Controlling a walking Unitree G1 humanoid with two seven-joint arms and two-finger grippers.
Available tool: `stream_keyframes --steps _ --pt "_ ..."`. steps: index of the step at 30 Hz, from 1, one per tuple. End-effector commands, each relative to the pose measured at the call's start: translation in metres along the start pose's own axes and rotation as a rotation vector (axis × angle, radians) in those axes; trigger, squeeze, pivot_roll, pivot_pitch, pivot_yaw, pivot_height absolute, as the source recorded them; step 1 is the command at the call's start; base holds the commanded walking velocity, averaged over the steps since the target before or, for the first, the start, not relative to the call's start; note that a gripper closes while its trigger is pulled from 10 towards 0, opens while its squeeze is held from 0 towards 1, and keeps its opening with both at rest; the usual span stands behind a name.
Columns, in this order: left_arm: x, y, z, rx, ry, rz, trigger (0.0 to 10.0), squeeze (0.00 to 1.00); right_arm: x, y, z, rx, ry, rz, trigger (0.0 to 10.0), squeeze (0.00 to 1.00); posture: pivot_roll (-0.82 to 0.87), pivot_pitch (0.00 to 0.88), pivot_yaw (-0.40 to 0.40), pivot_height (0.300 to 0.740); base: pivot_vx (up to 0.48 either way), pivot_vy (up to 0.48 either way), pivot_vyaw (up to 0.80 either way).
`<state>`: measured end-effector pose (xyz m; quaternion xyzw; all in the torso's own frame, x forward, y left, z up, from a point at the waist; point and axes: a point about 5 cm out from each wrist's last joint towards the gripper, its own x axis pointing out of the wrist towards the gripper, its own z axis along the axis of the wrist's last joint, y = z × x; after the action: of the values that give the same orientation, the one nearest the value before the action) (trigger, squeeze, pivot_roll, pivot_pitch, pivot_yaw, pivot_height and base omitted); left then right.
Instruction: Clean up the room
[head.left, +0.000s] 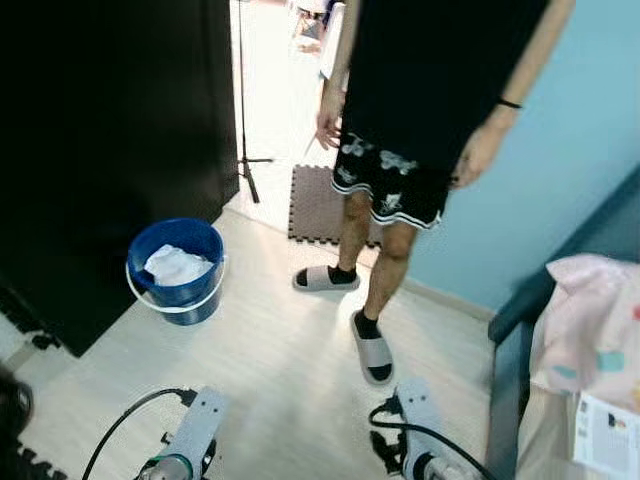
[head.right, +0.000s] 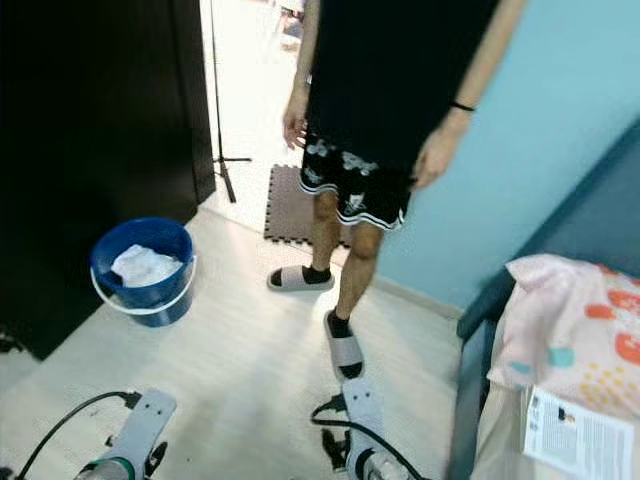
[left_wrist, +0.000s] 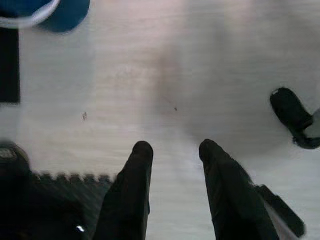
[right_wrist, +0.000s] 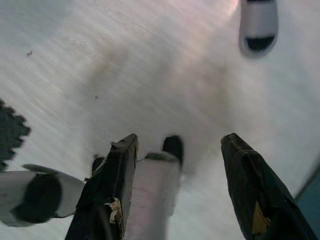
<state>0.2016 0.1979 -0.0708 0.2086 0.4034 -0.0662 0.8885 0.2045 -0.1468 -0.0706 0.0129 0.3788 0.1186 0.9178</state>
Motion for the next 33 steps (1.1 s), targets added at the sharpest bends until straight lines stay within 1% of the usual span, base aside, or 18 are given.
stream_keyframes --steps 1,7,11,20,22,25,29,33 --pt "0.001 -0.007 0.005 0.002 -0.015 -0.024 10.0 0.0 -0.003 -0.009 -0.003 0.002 0.015 -0.027 10.0 0.0 -0.06 0.0 0.019 0.74 0.0 0.0 -0.8" --pt "0.001 -0.008 0.007 0.007 -0.026 -0.027 10.0 0.0 -0.003 -0.009 -0.003 -0.007 0.012 -0.029 10.0 0.0 -0.06 0.0 0.017 0.74 0.415 0.0 0.0" --pt "0.001 -0.008 0.008 0.007 -0.026 -0.028 10.0 0.0 -0.003 -0.009 -0.003 0.007 0.015 -0.028 10.0 0.0 -0.06 0.0 0.017 0.74 0.446 0.0 -0.8" --pt "0.001 -0.008 0.006 0.004 -0.017 -0.029 10.0 0.0 -0.003 -0.01 -0.002 -0.002 0.013 -0.031 10.0 0.0 -0.06 0.0 0.015 0.74 0.406 0.0 -0.79" --pt "0.001 -0.008 0.004 -0.009 -0.009 -0.029 10.0 0.0 -0.003 -0.011 -0.001 -0.009 0.011 -0.033 10.0 0.0 -0.06 0.0 0.015 0.74 0.0 0.0 -0.66" --pt "0.0 -0.006 -0.001 -0.012 0.001 -0.031 10.0 0.0 -0.003 -0.011 -0.001 -0.011 0.013 -0.032 10.0 0.0 -0.06 0.0 0.015 0.74 0.0 0.0 0.0" --pt "-0.002 -0.003 -0.007 -0.013 0.015 -0.033 10.0 0.0 -0.003 -0.011 -0.002 -0.002 0.014 -0.031 10.0 0.0 -0.06 0.0 0.015 0.74 0.0 0.0 -0.67" --pt "-0.003 -0.003 -0.009 -0.013 0.019 -0.033 10.0 0.0 -0.003 -0.011 -0.002 0.0 0.014 -0.031 10.0 0.0 -0.06 0.0 0.015 0.74 0.0 0.0 -0.78"
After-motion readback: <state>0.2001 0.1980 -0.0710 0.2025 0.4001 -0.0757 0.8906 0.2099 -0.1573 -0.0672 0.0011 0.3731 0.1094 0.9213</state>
